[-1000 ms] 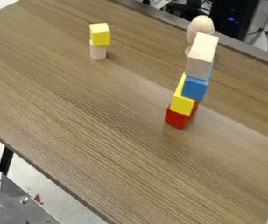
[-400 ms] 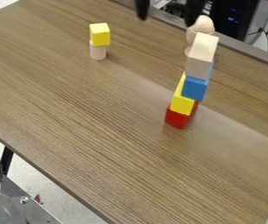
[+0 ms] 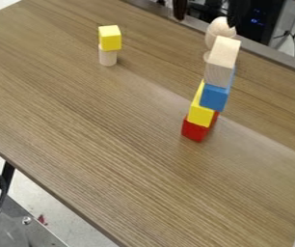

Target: Move the arch to the left putting in on the top of the table

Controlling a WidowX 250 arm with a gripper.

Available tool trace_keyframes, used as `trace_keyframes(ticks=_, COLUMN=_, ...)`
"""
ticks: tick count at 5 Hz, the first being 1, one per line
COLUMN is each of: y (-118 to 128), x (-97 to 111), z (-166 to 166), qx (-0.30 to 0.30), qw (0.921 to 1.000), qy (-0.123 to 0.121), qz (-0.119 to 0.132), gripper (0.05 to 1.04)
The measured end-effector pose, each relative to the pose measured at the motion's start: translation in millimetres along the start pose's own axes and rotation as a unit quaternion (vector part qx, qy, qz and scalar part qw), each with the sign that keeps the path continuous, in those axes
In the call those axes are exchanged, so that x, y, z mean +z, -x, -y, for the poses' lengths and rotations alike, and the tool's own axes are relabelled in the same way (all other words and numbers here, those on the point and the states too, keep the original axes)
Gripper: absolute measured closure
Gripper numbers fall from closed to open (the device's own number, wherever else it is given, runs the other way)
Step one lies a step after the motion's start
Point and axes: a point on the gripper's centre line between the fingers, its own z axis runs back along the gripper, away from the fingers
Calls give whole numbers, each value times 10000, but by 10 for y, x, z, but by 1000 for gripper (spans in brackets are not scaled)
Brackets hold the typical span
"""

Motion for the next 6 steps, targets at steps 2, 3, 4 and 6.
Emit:
trace_keyframes(ticks=2, y=38, x=-62, z=129, qx=-539, qw=9977, qy=396, qz=-107, gripper=83)
trace_keyframes(ticks=3, y=47, x=-109, z=169, qx=-716, qw=9961, qy=493, qz=-117, gripper=83)
trace_keyframes(ticks=4, y=66, x=-244, z=186, qx=-746, qw=9959, qy=481, qz=-200, gripper=83)
trace_keyframes(ticks=6, y=63, x=-318, z=204, qx=-596, qw=9966, qy=559, qz=-114, gripper=83)
